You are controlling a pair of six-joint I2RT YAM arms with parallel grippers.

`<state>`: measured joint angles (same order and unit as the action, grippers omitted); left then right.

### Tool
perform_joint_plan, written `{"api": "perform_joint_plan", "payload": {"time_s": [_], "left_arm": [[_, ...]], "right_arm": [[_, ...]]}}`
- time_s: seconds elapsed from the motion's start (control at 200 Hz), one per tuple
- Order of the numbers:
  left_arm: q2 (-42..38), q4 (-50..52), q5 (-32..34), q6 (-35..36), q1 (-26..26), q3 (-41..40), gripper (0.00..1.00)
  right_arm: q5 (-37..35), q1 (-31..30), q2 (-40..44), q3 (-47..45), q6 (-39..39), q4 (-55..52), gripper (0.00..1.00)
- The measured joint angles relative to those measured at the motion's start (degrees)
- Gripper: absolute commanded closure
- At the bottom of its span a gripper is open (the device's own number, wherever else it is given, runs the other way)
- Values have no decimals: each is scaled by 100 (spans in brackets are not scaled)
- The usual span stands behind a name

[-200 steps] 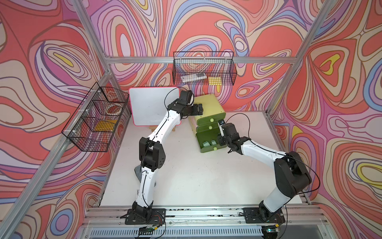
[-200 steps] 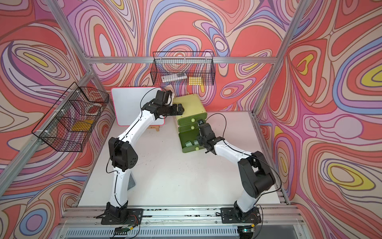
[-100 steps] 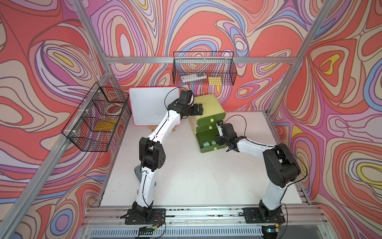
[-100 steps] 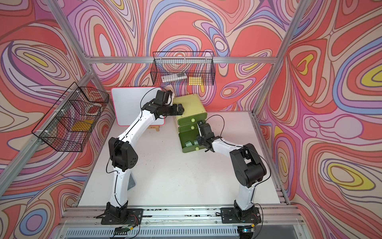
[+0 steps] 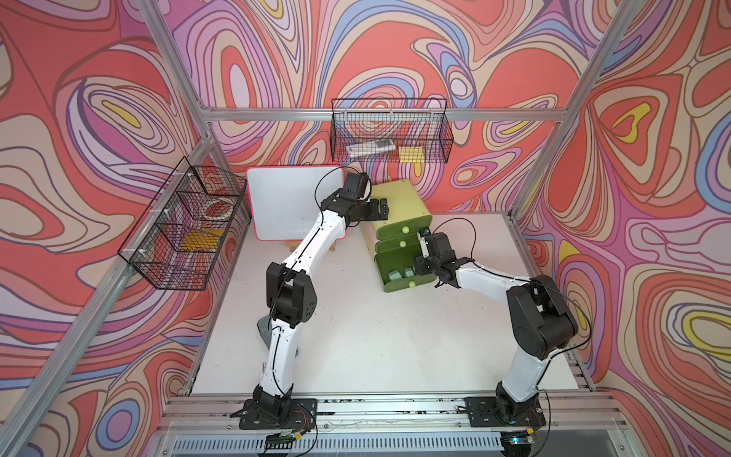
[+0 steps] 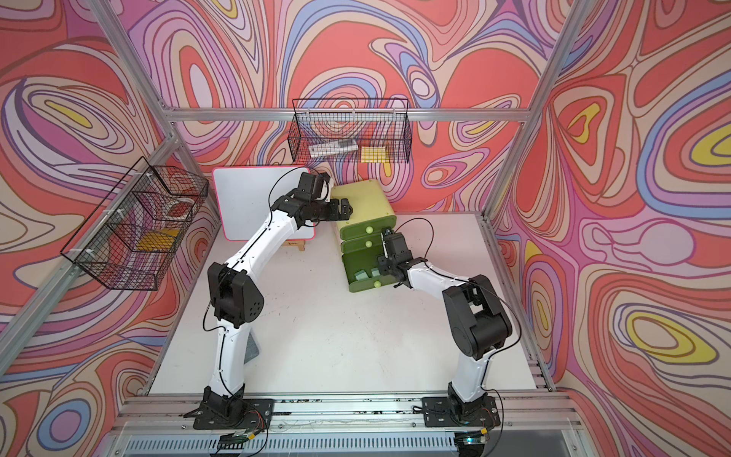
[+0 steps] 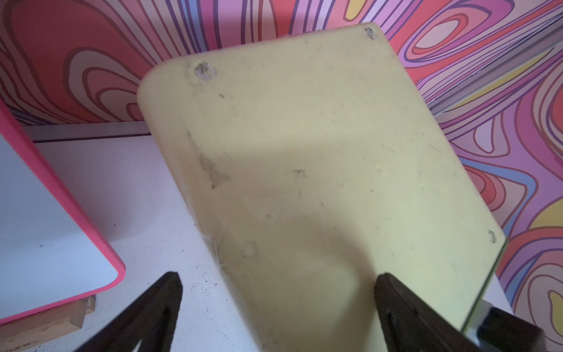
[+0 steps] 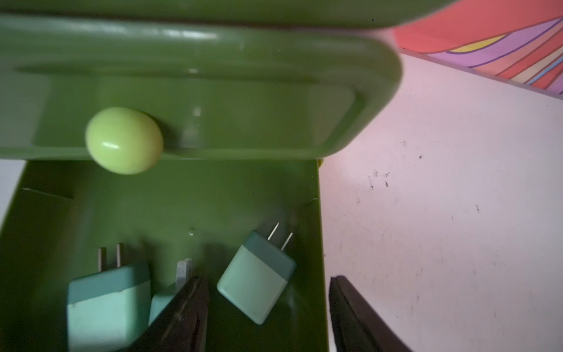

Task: Place the plugs into the drawer by color
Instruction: Place the plug in the drawer, then close the drawer in the storage box.

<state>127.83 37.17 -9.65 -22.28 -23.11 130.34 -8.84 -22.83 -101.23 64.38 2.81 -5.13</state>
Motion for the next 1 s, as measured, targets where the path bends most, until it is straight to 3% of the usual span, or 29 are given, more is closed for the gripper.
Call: {"api": "perform_joint_plan", "payload": {"time_s": [0.195, 0.34, 0.531, 0.781, 1.001], "left_arm": [[0, 11, -2, -2, -9, 0, 5], [0, 11, -7, -11, -11, 0, 6], [0, 13, -9, -17, -11, 0, 5], [0, 22, -2, -9, -11, 9, 5], [0, 31, 2, 0, -11, 9, 5]], "right_arm": [[494, 0, 1963, -1410, 964, 664, 55], [894, -37, 2603, -2809, 1768, 1543, 58], [1351, -87, 2184, -3748, 2487, 2229, 60], [1718, -212, 1054, -3591, 2527, 3193, 61], [1709, -614, 372, -3023, 2365, 3386, 65]]}}
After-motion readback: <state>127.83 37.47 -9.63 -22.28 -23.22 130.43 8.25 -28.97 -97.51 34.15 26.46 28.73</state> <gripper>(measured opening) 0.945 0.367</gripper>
